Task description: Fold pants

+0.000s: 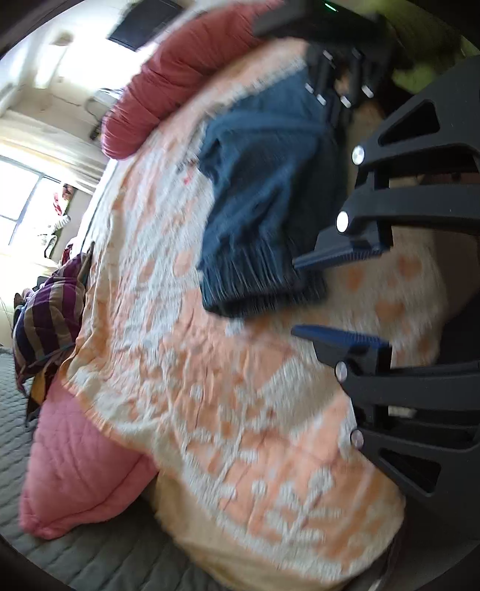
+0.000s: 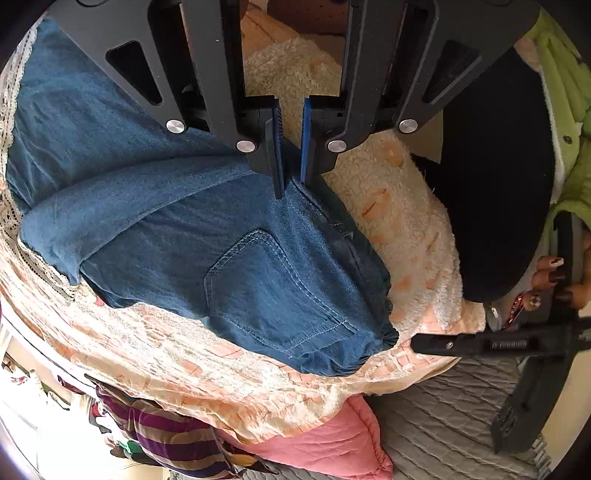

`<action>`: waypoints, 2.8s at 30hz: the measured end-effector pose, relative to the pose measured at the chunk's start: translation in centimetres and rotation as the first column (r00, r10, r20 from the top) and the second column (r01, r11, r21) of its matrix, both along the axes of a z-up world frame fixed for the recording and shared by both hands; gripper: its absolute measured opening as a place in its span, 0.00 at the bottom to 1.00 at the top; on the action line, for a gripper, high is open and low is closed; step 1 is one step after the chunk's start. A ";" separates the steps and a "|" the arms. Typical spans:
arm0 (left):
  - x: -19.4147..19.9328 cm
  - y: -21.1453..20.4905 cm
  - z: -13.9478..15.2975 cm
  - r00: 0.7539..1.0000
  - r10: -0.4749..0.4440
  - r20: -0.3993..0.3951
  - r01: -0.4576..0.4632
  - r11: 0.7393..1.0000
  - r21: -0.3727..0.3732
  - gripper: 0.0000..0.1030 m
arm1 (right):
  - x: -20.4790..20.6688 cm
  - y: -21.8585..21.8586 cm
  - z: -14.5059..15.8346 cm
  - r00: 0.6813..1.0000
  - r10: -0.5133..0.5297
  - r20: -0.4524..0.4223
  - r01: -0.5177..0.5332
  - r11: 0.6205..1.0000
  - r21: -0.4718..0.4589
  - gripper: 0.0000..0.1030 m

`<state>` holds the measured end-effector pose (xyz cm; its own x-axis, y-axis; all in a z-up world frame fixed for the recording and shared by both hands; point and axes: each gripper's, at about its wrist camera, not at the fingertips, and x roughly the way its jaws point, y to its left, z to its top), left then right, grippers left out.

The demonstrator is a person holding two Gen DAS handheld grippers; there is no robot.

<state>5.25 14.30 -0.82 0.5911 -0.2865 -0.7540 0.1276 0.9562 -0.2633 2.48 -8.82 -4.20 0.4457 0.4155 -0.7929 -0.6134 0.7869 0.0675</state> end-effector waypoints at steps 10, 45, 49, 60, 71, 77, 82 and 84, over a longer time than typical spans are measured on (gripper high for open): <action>3.6 -1.4 -3.4 0.993 0.041 -0.107 -0.055 0.989 -0.135 0.31 | -0.1 -0.3 0.4 1.000 -0.002 -0.018 0.003 1.000 0.022 0.14; 1.2 -3.9 2.3 0.997 -0.030 0.076 0.027 0.999 0.031 0.38 | 2.6 -0.5 0.5 0.990 -0.117 -0.083 0.121 0.991 0.050 0.38; 2.4 -6.4 -0.6 0.997 -0.081 -0.003 0.081 0.993 0.089 0.38 | 2.6 -1.5 0.0 0.982 -0.141 -0.122 0.150 0.987 0.065 0.41; 0.7 -7.9 3.4 0.983 -0.120 0.136 0.095 0.980 0.177 0.60 | 4.6 -8.9 5.5 0.944 -0.329 -0.002 0.325 0.932 0.161 0.68; 3.7 -17.8 2.7 0.947 -0.310 0.083 0.310 0.951 0.018 0.72 | 17.8 -16.7 6.0 0.818 -0.573 0.053 0.575 0.816 -0.060 0.83; 4.4 -22.7 -1.7 0.928 -0.372 -0.022 0.372 0.928 -0.016 0.72 | 23.1 -17.4 4.3 0.822 -0.570 -0.009 0.567 0.819 -0.092 0.84; 5.2 -23.1 -3.8 0.926 -0.377 -0.034 0.375 0.926 -0.049 0.70 | 26.4 -15.6 2.2 0.818 -0.572 -0.068 0.559 0.816 -0.148 0.84; 5.2 -23.3 -4.0 0.921 -0.390 -0.022 0.389 0.920 -0.045 0.54 | 27.4 -14.6 1.4 0.818 -0.570 -0.075 0.554 0.816 -0.165 0.84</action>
<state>10.49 -8.97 -4.85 0.4041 -0.5192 -0.7531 0.4794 0.8214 -0.3091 29.87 -23.46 -2.78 0.4712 0.0107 -0.8820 -0.0557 0.9983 -0.0176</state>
